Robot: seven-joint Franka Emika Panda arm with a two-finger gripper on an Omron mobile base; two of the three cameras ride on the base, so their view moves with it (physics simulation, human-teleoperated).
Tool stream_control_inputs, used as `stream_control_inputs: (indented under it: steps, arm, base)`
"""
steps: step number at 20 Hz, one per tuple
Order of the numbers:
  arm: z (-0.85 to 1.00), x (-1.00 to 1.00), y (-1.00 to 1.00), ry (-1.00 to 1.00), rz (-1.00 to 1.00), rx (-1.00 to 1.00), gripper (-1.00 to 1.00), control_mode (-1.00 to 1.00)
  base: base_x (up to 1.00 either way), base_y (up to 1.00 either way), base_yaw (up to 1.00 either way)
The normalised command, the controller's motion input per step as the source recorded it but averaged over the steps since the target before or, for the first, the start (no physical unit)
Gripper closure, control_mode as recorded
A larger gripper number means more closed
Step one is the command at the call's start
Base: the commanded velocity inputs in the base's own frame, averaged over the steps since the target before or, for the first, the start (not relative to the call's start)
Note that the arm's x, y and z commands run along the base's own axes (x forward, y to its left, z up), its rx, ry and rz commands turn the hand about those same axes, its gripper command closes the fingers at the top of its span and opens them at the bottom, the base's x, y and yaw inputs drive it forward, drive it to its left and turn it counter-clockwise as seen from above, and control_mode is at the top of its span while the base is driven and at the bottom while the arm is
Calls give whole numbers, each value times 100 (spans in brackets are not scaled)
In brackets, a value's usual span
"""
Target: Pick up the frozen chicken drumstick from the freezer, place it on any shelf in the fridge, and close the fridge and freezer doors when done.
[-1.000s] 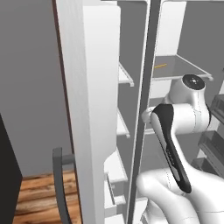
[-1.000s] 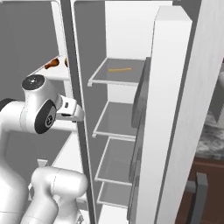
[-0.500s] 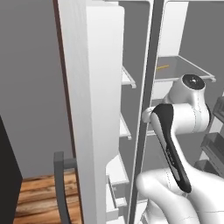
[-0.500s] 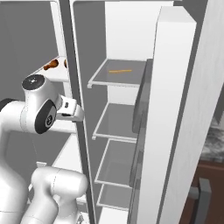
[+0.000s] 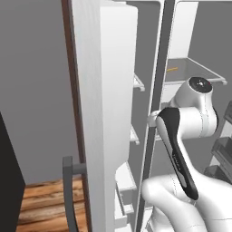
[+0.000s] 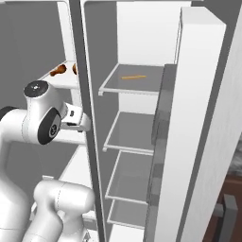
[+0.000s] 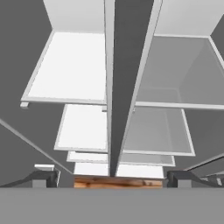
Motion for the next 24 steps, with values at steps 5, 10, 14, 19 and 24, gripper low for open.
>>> stream_control_inputs:
  steps: [5, 10, 14, 19, 24]
  arm:
    - [0, 0, 0, 0, 0, 0, -100, 100]
    - [18, 0, 7, -5, 0, 0, -100, -100]
    - [39, -1, 0, -11, -2, 7, -100, -100]
    - [51, -3, 0, -16, -5, 15, -100, -100]
    - [65, 0, 8, -11, -5, 9, -100, -100]
  base:
    - [11, 27, 0]
    - [3, 7, 0]
    - [0, 0, 0]
    - [0, 0, 0]
    - [0, 0, 0]
